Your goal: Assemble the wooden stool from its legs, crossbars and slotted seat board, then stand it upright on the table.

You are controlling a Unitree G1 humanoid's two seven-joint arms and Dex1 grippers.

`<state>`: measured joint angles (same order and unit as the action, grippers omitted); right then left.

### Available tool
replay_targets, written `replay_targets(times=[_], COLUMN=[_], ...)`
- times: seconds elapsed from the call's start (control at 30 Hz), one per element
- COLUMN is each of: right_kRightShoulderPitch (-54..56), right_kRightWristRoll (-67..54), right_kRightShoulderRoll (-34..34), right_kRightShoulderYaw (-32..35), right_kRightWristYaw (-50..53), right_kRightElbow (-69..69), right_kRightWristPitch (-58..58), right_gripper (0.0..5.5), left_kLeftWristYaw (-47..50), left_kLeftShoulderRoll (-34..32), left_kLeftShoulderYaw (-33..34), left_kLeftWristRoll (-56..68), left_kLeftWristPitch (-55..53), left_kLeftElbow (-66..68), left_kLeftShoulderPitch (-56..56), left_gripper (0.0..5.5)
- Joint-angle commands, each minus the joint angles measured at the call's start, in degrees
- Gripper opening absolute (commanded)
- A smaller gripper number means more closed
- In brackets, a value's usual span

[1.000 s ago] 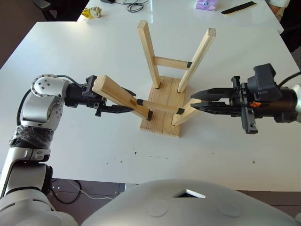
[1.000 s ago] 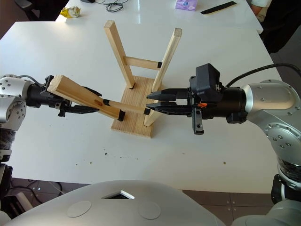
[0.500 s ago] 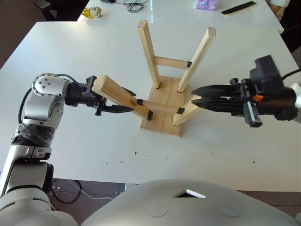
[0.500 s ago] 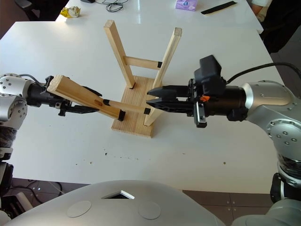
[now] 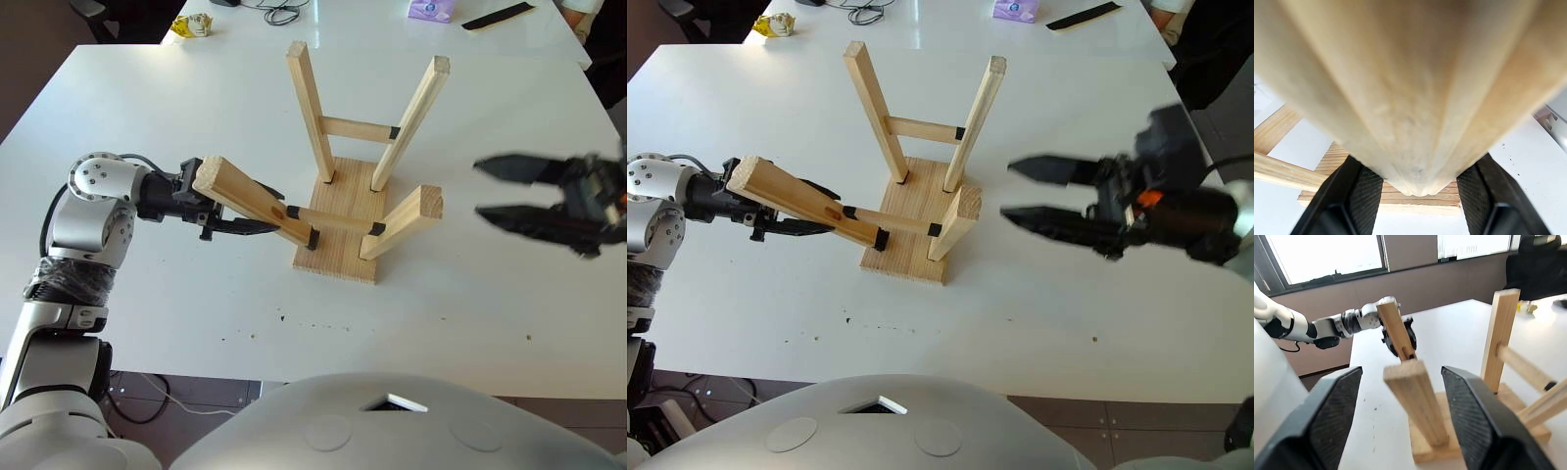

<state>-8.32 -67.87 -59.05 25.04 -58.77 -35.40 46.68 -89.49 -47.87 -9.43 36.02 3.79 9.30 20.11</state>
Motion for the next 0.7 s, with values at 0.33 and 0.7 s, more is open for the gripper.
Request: replay_targets(times=[0.33, 0.7], right_kRightShoulderPitch=[1.50, 5.61], right_kRightWristRoll=[26.04, 31.15], right_kRightShoulderRoll=[7.48, 11.55], right_kRightShoulderYaw=[-19.90, -23.08], right_kRightWristYaw=[5.90, 9.41], right_kRightElbow=[-2.59, -1.03], right_kRightWristPitch=[-11.85, -14.22], right_gripper=[2.98, 2.98], left_kLeftWristYaw=[-0.71, -2.43], left_kLeftShoulderRoll=[-1.57, -0.58], left_kLeftShoulderYaw=[-5.95, -8.62], left_kLeftWristRoll=[-10.94, -11.07], left_kLeftWristPitch=[-1.92, -2.82], left_kLeftElbow=[3.65, 4.87], left_kLeftShoulderPitch=[-3.15, 0.93], left_gripper=[2.07, 2.07])
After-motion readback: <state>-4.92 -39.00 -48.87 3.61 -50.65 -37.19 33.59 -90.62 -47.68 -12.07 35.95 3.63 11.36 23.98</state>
